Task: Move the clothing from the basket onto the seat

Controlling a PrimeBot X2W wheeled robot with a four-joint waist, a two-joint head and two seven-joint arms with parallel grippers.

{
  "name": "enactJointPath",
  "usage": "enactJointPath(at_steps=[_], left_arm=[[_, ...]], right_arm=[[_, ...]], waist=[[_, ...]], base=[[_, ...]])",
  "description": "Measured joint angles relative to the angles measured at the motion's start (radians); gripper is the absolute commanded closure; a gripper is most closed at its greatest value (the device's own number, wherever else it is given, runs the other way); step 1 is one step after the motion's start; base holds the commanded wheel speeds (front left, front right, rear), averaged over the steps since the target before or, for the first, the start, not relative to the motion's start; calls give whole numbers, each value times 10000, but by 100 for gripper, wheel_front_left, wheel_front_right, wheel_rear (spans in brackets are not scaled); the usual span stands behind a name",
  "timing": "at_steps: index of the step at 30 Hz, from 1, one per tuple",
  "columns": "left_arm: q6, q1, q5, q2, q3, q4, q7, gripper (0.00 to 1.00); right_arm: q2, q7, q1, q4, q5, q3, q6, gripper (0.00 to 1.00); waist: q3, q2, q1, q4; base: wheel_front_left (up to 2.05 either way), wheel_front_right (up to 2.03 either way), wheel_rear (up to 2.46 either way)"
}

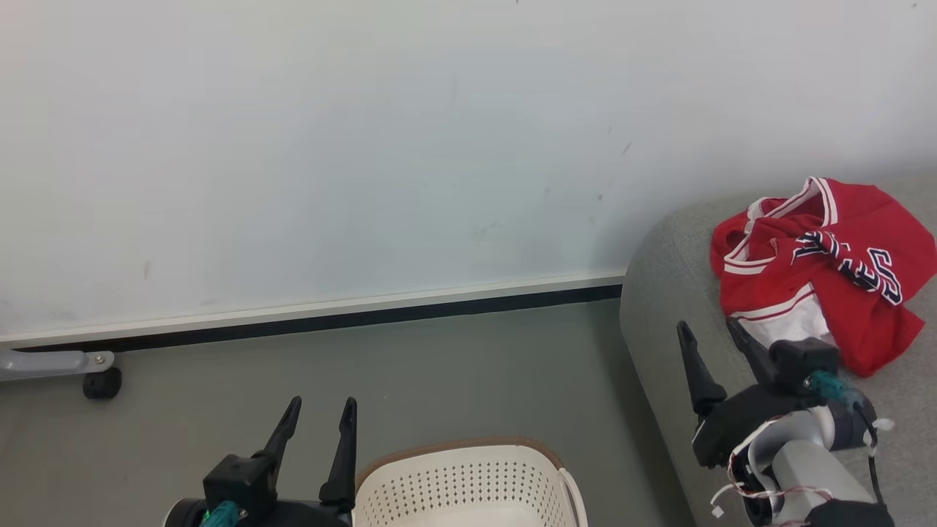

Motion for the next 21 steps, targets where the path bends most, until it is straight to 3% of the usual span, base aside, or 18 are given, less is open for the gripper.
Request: enactJointPath(at_steps=[21], left_arm=[[90, 1841, 263, 288, 1070, -809, -109, 0]], right_arm=[[337, -2, 4473, -4763, 178, -384, -995, 0]], waist=[[-111, 0, 1, 44]], base=[[0, 0, 0]])
